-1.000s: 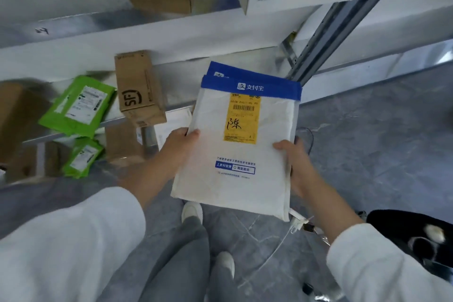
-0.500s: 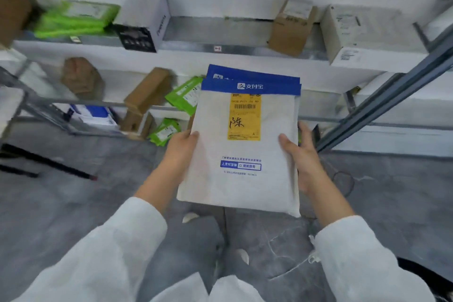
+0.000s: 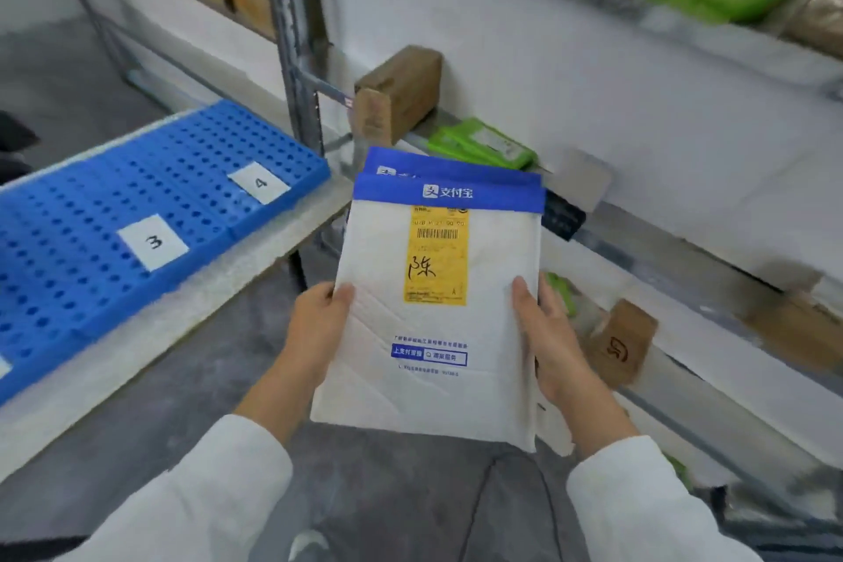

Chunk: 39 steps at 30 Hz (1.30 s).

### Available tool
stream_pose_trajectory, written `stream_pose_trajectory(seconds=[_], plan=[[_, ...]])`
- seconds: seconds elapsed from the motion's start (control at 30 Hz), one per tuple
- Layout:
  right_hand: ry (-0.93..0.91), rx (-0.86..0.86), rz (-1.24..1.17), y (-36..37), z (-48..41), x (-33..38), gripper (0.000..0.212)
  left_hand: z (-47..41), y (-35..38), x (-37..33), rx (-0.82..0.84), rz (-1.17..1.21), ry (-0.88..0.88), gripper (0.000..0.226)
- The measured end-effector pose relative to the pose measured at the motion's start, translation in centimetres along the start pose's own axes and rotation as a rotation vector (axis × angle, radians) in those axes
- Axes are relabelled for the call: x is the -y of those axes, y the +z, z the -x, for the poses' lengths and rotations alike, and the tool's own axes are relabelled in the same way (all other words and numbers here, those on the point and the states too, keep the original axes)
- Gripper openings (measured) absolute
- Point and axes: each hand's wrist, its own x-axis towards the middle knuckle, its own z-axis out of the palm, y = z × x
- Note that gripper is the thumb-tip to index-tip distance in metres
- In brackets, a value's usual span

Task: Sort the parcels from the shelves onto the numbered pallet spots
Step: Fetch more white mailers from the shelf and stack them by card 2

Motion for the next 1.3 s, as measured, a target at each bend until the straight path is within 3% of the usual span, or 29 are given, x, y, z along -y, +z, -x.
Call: stream_pose_trajectory(seconds=[0.07,0.23,0.53,0.67,0.83,0.97,1.1,1.23,1.3], plan=[[0.033,0.053,-0.002,5.2,-0.7,0.8,0.021,-1.5,-4.5,0.5,-0.11,0.048,0.023,0.026],[0.07,0.223,0.076,16.7,-1.5,1.6,0.045,-3.9,-14.1,1.7,-0.291,0.122,0.074,0.031],[0.139,0.291,0.006,28.1,-2.5,1.3,0.041,-4.8,-24.3,3.0,-0.368,0.178,0.13,0.021],[0.2,0.399,0.016,31.4,-3.4,0.3,0.056,-5.2,-26.9,4.4,-0.412,0.24,0.058,0.025],[0.28,0.419,0.088,36.7,-5.3,-0.7,0.07,-5.6,-30.7,5.8,-0.449,0.214,-0.003,0.021],[0.239,0.498,0.199,43.1,-6.8,-0.8,0.057,-6.9,-34.0,6.7,-0.461,0.206,-0.068,0.039],[0.168,0.675,0.369,51.2,-7.9,0.8,0.05,-8.5,-37.3,6.7,-0.55,0.343,-0.175,0.029],[0.119,0.866,0.365,58.1,-9.3,1.9,0.016,-10.9,-41.7,6.2,-0.693,0.432,-0.209,0.028],[0.057,0.962,0.379,60.8,-10.1,1.7,0.03,-12.1,-43.8,5.4,-0.754,0.445,-0.195,0.029]])
